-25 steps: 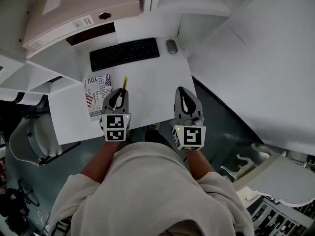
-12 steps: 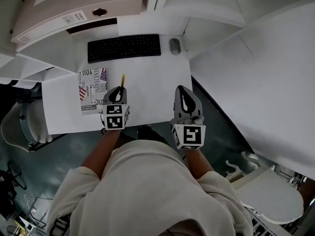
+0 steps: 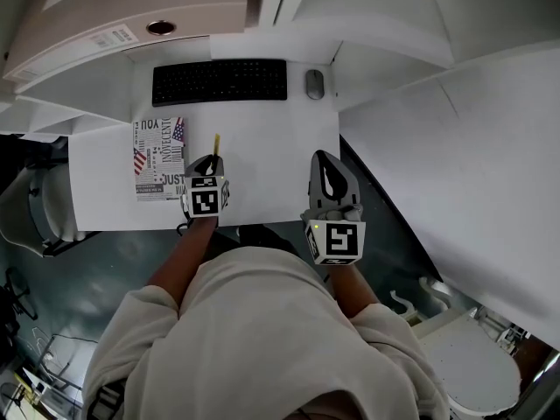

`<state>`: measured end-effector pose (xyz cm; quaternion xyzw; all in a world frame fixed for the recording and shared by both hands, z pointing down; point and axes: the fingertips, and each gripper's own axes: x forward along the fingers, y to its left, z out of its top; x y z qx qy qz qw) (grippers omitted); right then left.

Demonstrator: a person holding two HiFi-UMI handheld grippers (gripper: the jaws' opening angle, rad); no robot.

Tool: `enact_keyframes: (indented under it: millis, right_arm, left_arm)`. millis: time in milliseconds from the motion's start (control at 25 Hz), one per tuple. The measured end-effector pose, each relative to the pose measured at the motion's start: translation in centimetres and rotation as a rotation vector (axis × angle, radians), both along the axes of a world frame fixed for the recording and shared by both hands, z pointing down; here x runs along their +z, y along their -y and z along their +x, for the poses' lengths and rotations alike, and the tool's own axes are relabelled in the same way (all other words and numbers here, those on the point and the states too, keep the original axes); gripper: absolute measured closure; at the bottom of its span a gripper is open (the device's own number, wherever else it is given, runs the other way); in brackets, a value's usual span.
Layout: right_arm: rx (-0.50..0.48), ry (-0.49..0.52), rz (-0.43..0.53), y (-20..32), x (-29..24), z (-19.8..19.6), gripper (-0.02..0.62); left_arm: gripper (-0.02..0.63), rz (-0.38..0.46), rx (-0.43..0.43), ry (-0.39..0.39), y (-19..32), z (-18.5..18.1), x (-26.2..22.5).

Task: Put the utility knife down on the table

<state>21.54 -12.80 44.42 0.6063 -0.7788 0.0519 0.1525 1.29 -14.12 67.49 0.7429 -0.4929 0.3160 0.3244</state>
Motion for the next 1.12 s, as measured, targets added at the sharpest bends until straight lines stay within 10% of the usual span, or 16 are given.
enact_keyframes:
  millis: [1120]
  right_arm:
    - [-0.024, 0.037, -0.065, 1.9, 2.8, 3.2, 0.592]
  left_arm:
    - [0.543, -0.296, -0.144, 0.048, -0.8, 1.3, 9.7]
